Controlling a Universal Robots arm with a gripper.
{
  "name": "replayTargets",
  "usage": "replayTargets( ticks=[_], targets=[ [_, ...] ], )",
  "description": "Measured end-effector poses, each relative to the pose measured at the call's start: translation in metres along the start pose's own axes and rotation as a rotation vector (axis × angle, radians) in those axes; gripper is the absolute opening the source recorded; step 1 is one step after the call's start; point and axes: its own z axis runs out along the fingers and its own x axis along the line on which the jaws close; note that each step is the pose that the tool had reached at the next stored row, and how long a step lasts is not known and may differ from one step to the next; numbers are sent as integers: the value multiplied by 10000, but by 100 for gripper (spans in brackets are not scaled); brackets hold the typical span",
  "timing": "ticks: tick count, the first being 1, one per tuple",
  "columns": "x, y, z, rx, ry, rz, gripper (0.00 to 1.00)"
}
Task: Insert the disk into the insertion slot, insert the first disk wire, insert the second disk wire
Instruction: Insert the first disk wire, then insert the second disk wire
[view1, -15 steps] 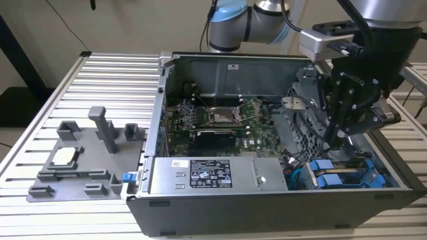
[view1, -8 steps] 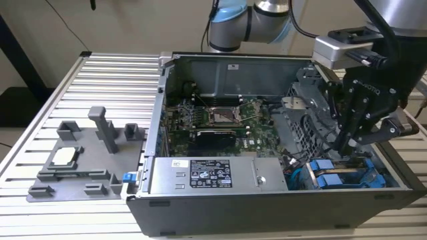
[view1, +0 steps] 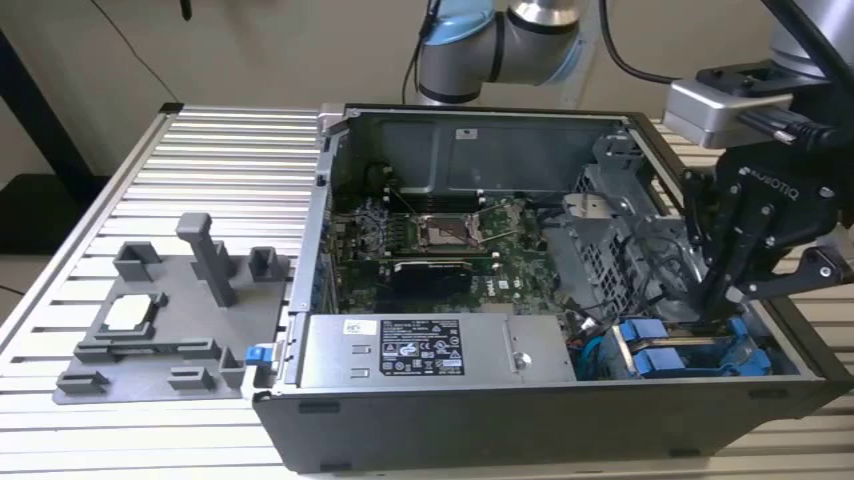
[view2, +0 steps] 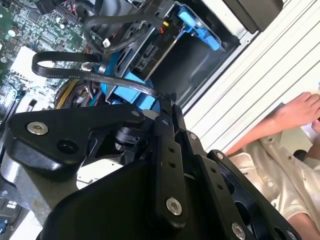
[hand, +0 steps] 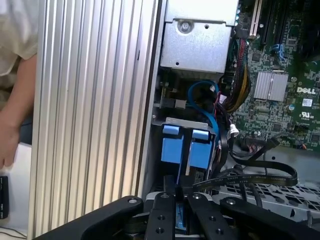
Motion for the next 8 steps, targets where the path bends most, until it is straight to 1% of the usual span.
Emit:
replayTargets(
  ticks=[2, 3, 6, 7, 8],
  targets=[
    [23, -46, 6, -10, -10, -2, 16],
    [31, -56, 8, -13, -11, -3, 16],
    [39, -55, 8, -14, -10, -1, 16],
    [39, -56, 9, -13, -19, -1, 16],
    [39, -56, 9, -9, -54, 2, 16]
  ],
)
